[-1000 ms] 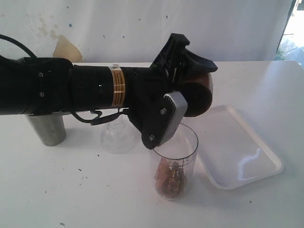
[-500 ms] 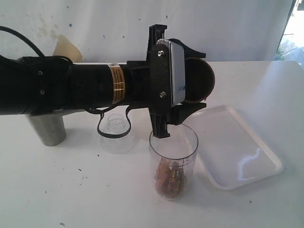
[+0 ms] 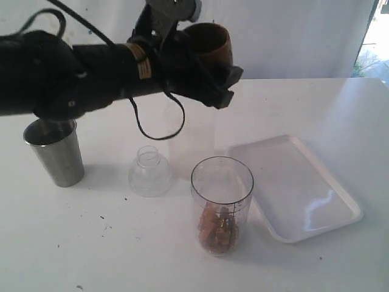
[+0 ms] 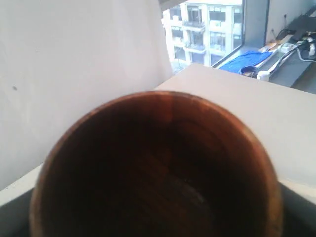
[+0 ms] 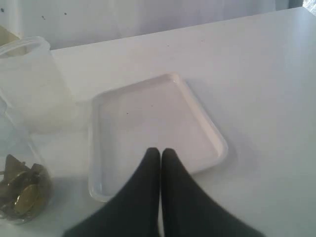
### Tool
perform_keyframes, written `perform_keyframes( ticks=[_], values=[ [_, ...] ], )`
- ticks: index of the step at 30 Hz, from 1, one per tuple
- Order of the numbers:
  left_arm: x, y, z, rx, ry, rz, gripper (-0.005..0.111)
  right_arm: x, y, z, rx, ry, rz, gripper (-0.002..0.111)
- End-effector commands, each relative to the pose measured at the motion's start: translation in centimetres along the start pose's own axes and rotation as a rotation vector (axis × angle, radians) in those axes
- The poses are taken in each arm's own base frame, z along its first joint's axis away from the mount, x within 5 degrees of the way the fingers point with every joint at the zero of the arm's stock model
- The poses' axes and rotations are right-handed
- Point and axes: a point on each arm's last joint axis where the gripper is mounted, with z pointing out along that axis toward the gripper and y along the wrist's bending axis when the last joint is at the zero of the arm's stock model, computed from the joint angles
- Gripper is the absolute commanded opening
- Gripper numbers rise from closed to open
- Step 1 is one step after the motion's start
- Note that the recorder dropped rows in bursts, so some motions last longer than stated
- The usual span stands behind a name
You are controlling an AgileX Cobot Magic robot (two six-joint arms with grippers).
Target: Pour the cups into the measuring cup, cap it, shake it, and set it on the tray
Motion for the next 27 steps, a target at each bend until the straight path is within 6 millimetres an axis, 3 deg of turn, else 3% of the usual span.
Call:
perform_keyframes(
  ticks=[1,3,6,11,16,21,27],
  values=[
    [-3.7,3.7,-3.5,-0.124,-0.018,-0.123,0.0,0.1,-0.1,0.0,0.009,-0.005,-0.003,0.0],
    [-4.4,7.9,-6.2,-0.249,-0.055,-0.188,0.0,0.1,-0.1,0.0,0.009,-0.005,-0.003,0.0],
    [-3.3,12.6,-9.5,-0.413,-0.051,-0.238,0.0,0.1,-0.1,0.0,0.009,-0.005,-0.003,0.0],
    [2.4,18.8,-14.5,-0.664,-0.003,-0.347,0.0,0.1,-0.1,0.0,0.009,-0.005,-0.003,0.0],
    [6.6,21.2,-17.4,-0.784,-0.017,-0.396,0.0,0.1,-0.1,0.0,0.009,-0.005,-0.003,0.0],
    [11.3,21.7,-19.2,-0.846,-0.078,-0.426,0.0,0.1,-0.1,0.0,0.009,-0.005,-0.003,0.0],
    [18.0,22.3,-18.5,-0.866,0.064,-0.531,0.0,0.1,-0.1,0.0,0.009,-0.005,-0.003,0.0]
  ],
)
